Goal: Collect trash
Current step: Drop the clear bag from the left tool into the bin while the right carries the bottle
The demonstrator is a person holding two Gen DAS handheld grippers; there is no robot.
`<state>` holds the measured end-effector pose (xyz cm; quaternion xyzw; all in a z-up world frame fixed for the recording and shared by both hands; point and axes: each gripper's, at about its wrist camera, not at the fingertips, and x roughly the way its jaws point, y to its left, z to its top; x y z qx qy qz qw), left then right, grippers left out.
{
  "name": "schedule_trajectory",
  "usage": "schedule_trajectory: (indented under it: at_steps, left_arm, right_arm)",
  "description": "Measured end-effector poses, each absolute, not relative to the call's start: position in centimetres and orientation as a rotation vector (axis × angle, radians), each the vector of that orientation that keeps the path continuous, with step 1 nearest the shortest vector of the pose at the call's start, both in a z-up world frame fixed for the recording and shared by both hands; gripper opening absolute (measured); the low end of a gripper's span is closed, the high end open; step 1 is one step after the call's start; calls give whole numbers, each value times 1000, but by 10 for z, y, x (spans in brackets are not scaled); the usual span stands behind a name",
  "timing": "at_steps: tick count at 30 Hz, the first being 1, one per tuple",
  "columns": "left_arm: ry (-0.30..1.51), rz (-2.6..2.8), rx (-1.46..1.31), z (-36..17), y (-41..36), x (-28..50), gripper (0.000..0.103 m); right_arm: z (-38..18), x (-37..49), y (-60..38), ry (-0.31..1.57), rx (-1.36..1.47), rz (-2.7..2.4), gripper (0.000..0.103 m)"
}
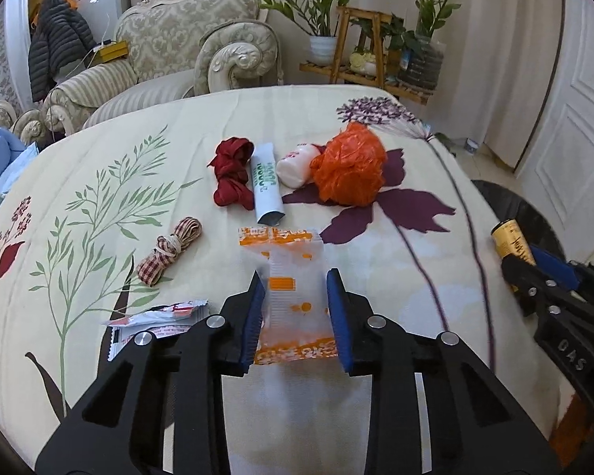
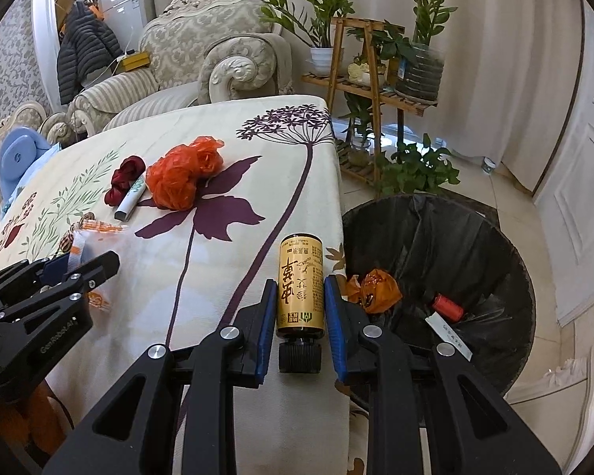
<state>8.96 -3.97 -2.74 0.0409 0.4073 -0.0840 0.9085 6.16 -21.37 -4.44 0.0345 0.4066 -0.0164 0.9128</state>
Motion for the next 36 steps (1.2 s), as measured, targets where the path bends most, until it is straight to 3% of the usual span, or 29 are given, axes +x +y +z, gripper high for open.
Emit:
schedule_trajectory:
  at_steps: [16,36]
  left_arm:
    - [789,-277,71,-13,-79,69,30]
    - [790,-418,147,-16,-181,85,30]
  right_arm:
    - [-39,49,-251,817,105,-129,25]
    - [-34,45,-331,789,139,-308,25]
